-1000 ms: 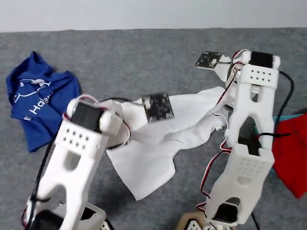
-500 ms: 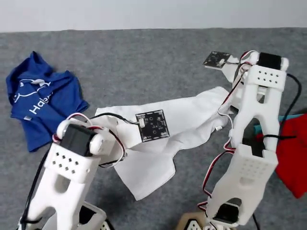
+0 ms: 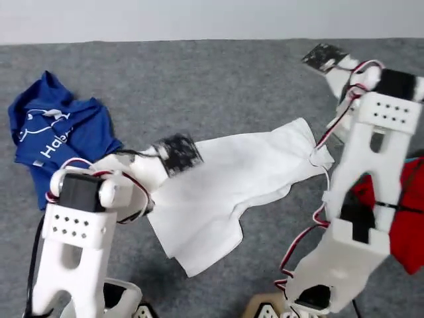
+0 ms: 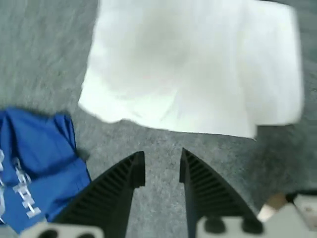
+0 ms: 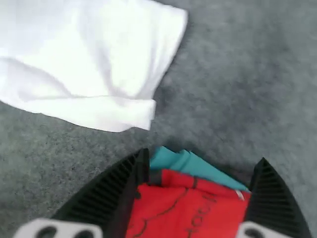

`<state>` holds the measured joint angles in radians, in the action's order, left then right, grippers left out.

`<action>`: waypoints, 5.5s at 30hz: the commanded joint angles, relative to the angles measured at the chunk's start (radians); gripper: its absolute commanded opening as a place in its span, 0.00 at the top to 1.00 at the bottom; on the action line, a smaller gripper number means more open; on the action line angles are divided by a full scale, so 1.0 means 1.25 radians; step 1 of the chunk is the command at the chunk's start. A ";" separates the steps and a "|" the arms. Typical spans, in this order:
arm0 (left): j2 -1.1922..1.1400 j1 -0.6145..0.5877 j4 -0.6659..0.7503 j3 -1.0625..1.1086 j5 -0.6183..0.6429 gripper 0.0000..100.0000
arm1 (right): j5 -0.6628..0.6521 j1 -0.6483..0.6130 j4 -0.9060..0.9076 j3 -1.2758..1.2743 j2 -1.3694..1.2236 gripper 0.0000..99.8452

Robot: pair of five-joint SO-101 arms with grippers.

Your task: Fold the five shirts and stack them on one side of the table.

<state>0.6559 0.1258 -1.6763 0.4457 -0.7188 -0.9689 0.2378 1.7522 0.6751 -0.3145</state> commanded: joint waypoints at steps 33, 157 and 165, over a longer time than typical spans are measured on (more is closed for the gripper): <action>-0.744 0.007 0.258 -0.004 0.126 0.87 | 0.288 0.179 0.029 -0.257 0.446 0.67; -0.771 0.425 -0.049 -0.319 0.317 1.00 | 0.292 0.125 0.030 -0.264 0.203 0.67; -0.771 0.428 -0.043 -0.319 0.320 0.94 | 0.292 0.123 0.030 -0.264 0.203 0.67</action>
<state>-0.3153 0.6582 -1.7223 0.0729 -0.3276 -0.6114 0.3821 1.7522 0.3376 -0.0736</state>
